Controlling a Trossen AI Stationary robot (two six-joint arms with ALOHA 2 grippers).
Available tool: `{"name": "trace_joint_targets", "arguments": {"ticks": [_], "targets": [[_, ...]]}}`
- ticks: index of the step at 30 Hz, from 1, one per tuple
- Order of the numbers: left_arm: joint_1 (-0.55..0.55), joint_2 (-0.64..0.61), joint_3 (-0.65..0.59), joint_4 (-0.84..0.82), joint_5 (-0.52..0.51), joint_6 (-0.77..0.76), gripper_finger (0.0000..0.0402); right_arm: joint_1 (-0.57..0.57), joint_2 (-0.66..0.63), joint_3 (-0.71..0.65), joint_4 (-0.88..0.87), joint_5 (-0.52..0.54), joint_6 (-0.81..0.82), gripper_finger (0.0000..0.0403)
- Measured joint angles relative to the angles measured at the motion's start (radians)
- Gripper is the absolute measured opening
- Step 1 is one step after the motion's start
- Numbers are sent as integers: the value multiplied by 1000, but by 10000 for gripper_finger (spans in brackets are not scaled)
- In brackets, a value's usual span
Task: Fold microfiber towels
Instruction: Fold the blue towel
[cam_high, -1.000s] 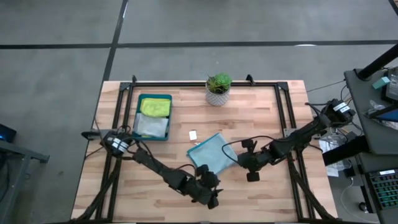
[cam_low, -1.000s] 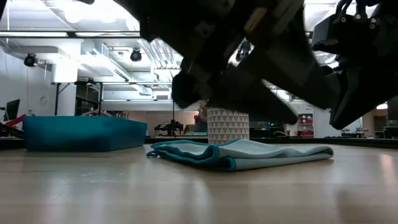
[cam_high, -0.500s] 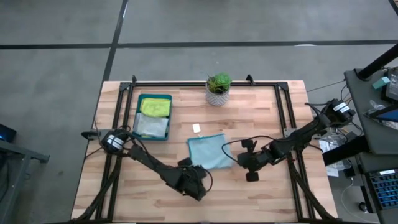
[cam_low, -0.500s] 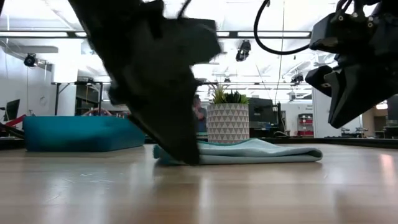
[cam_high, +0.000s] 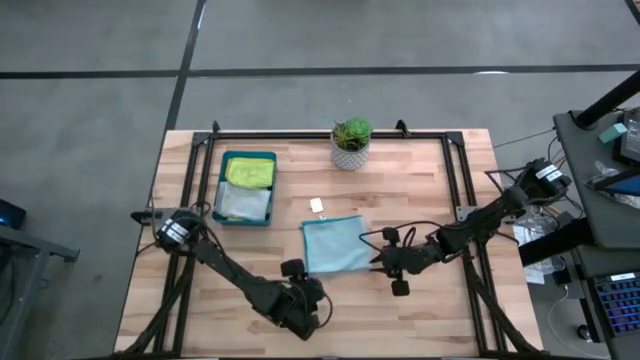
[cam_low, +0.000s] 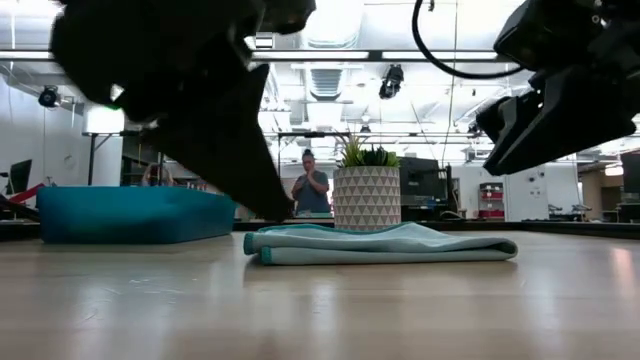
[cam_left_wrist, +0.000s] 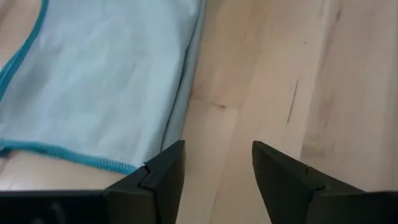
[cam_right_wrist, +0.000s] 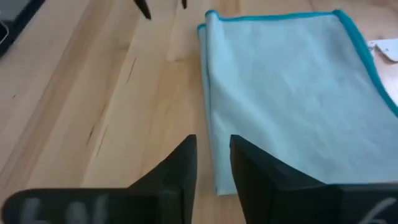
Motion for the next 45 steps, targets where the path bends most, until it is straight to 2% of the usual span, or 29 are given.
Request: {"name": "trace_joint_targets", "arguments": {"ticks": [4, 8, 13, 17, 24, 29, 36, 45], "targets": [[-11, 25, -9, 16, -62, -50, 162, 0, 39, -53, 147, 27, 0, 100], [-10, 61, -10, 52, -68, -50, 131, 0, 140, -46, 225, 35, -22, 102], [-6, 78, -11, 52, -70, -51, 85, 0, 242, 11, 197, 52, -46, 94], [-4, 80, -13, 52, -103, -52, 54, -1, 294, 62, 110, 57, -64, 82], [8, 80, -30, 79, -118, -54, 16, 0, 311, 96, 51, 81, -57, 61], [18, 80, -80, 152, -121, -60, 2, -1, 271, 94, 32, 89, -58, 51], [19, 77, -109, 166, -125, -128, 0, -1, 234, 95, -35, 89, -58, 48], [19, 76, -120, 183, -124, -129, 0, -1, 273, 94, -33, 106, -61, 47]]}}
